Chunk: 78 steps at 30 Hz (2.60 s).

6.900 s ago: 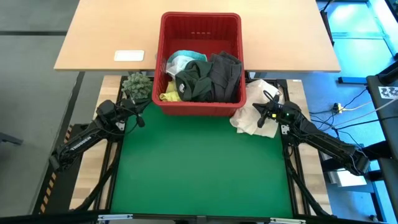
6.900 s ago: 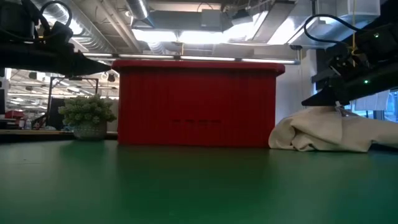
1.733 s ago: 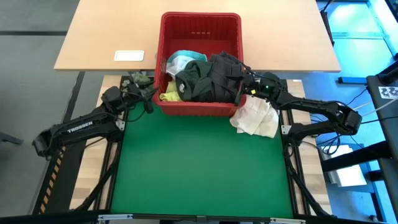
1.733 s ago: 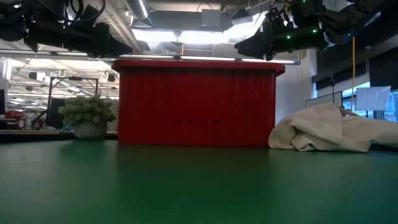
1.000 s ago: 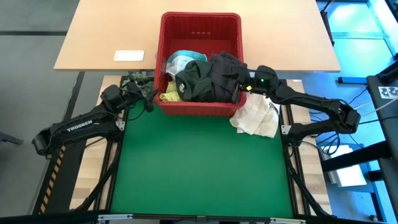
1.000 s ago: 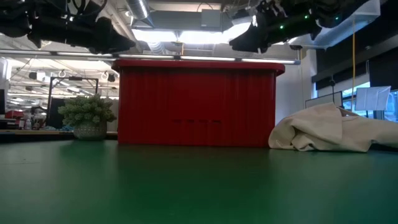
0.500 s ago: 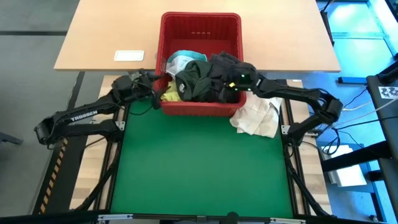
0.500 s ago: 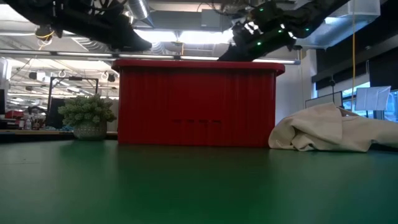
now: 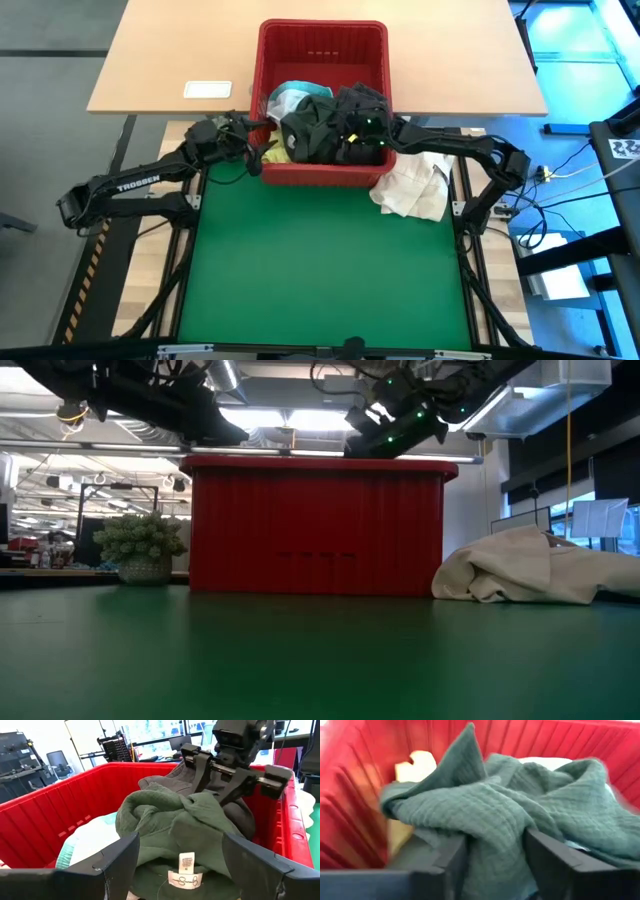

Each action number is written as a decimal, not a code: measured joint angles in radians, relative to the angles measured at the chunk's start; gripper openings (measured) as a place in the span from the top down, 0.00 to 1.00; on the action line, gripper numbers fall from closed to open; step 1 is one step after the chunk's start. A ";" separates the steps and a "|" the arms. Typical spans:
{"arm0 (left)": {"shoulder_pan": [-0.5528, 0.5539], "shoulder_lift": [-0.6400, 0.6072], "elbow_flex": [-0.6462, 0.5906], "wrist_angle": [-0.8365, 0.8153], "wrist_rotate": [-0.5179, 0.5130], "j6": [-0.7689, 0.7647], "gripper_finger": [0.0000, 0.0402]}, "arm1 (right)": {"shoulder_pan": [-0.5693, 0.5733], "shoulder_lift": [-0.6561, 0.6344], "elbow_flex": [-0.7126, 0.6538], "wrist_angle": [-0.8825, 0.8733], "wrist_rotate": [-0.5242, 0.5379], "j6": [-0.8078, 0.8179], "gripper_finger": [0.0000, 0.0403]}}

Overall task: Fold Laundry from Bin
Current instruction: Fold the dark green polo

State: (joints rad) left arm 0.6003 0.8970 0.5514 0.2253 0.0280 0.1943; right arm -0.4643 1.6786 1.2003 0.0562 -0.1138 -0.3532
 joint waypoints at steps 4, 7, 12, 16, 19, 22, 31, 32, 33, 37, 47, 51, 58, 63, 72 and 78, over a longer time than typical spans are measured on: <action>0.000 0.000 0.000 0.000 0.000 0.000 0.31 | 0.006 -0.008 0.000 0.019 0.032 -0.012 0.86; 0.000 0.000 0.000 0.000 0.000 -0.005 0.31 | 0.007 -0.010 -0.001 0.040 0.041 -0.032 0.96; 0.000 0.000 0.000 0.000 0.000 -0.005 0.31 | 0.007 -0.037 -0.002 0.091 0.047 -0.030 0.97; 0.000 0.000 0.000 0.000 0.000 -0.006 0.31 | 0.007 -0.094 -0.002 0.112 0.051 -0.021 0.98; 0.000 0.000 0.000 0.000 0.000 -0.006 0.31 | 0.007 -0.149 -0.002 0.116 0.045 -0.005 0.99; 0.000 0.000 0.000 0.000 0.000 -0.006 0.31 | 0.020 -0.208 -0.002 0.119 0.016 0.016 0.99; 0.000 0.000 0.000 0.000 0.000 -0.006 0.31 | 0.167 -0.417 -0.002 0.131 -0.003 0.005 0.99; 0.000 0.000 0.000 0.000 0.000 -0.006 0.31 | 0.190 -0.440 -0.002 0.131 -0.010 0.005 0.99; 0.000 0.000 0.000 0.000 0.000 -0.006 0.31 | 0.216 -0.461 -0.002 0.133 -0.012 0.005 0.99; 0.000 0.000 0.000 0.000 0.000 -0.006 0.31 | 0.321 -0.529 -0.002 0.134 -0.027 0.004 0.99; 0.000 0.000 0.000 0.000 0.000 -0.009 0.31 | 0.530 -0.606 -0.001 0.138 -0.027 -0.024 1.00; 0.000 0.000 0.000 0.000 -0.001 -0.009 0.31 | 0.593 -0.610 -0.001 0.141 -0.027 -0.022 1.00; 0.000 0.000 0.000 -0.002 -0.001 -0.011 0.31 | 0.728 -0.610 0.000 0.202 -0.075 -0.057 1.00; 0.000 0.000 0.000 -0.014 0.000 -0.010 0.31 | 0.792 -0.610 0.000 0.223 -0.072 -0.082 1.00; 0.000 0.000 0.000 -0.016 0.000 -0.010 0.31 | 0.870 -0.610 0.000 0.239 -0.114 -0.092 1.00; 0.000 0.000 0.000 -0.016 0.000 -0.026 0.31 | 0.879 -0.610 0.000 0.145 -0.106 -0.092 1.00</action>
State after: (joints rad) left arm 0.6003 0.8967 0.5518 0.2096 0.0277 0.1686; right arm 0.4149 1.0687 1.1999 0.2010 -0.2199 -0.4454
